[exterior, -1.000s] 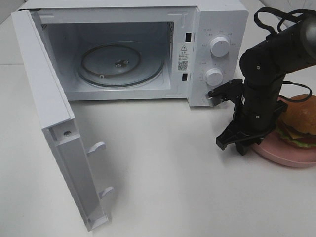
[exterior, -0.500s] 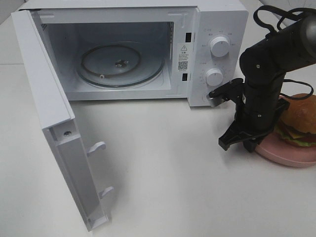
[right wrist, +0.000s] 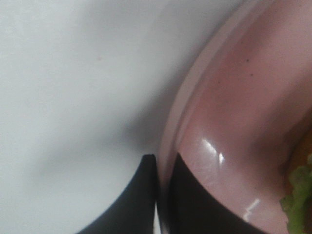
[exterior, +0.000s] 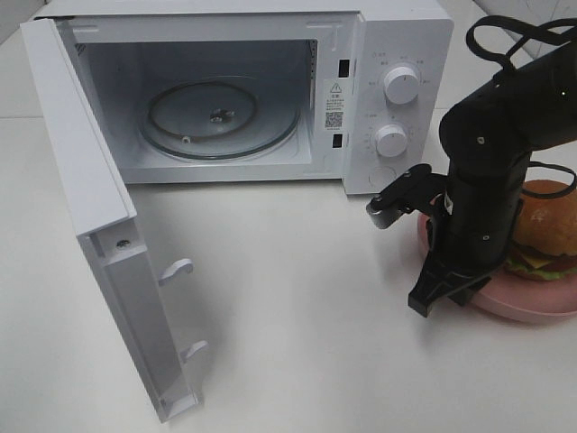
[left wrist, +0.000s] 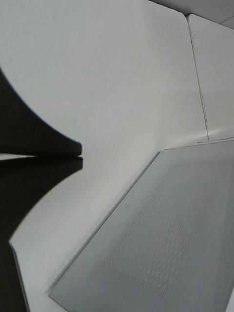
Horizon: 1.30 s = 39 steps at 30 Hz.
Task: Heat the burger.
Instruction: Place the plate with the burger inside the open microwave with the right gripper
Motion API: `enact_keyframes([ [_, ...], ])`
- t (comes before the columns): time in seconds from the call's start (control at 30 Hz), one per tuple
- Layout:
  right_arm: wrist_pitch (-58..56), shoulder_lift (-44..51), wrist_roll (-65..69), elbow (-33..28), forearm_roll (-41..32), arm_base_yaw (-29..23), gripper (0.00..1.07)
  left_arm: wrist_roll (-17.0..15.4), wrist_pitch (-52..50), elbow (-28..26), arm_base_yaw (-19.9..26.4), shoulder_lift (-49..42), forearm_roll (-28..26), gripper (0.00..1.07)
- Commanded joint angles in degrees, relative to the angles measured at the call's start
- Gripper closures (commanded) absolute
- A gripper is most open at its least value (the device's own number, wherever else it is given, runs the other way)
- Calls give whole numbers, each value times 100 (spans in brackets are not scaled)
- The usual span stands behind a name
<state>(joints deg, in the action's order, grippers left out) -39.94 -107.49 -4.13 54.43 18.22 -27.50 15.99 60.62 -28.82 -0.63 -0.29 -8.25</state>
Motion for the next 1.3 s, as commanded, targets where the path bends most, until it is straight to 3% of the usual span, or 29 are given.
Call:
enact_keyframes([
  [0.03,-17,252,-97,-195,206,-252,107,11,-63,17,-11,-115,6,106],
  [0.2,-17,630,183,-521,716,-550,107,11,-63,17,-11,-115,6,106],
  [0.73,401,1593,52,-1461,1255,-1621,107,11,-63,17,-11,-115,6,106],
  [0.93,607,1902,-659,-1656,1318,-1982,107,11,-63,17,-11,-115,6,106],
  [1.23,1152,2011,-2074,-1656,1318,-1988,107,11,-63,17,-11,-115,6,106],
  [1.3,1335,2011,-2951,-1656,1312,-1988,107,11,-63,17,-11,-115,6,106],
])
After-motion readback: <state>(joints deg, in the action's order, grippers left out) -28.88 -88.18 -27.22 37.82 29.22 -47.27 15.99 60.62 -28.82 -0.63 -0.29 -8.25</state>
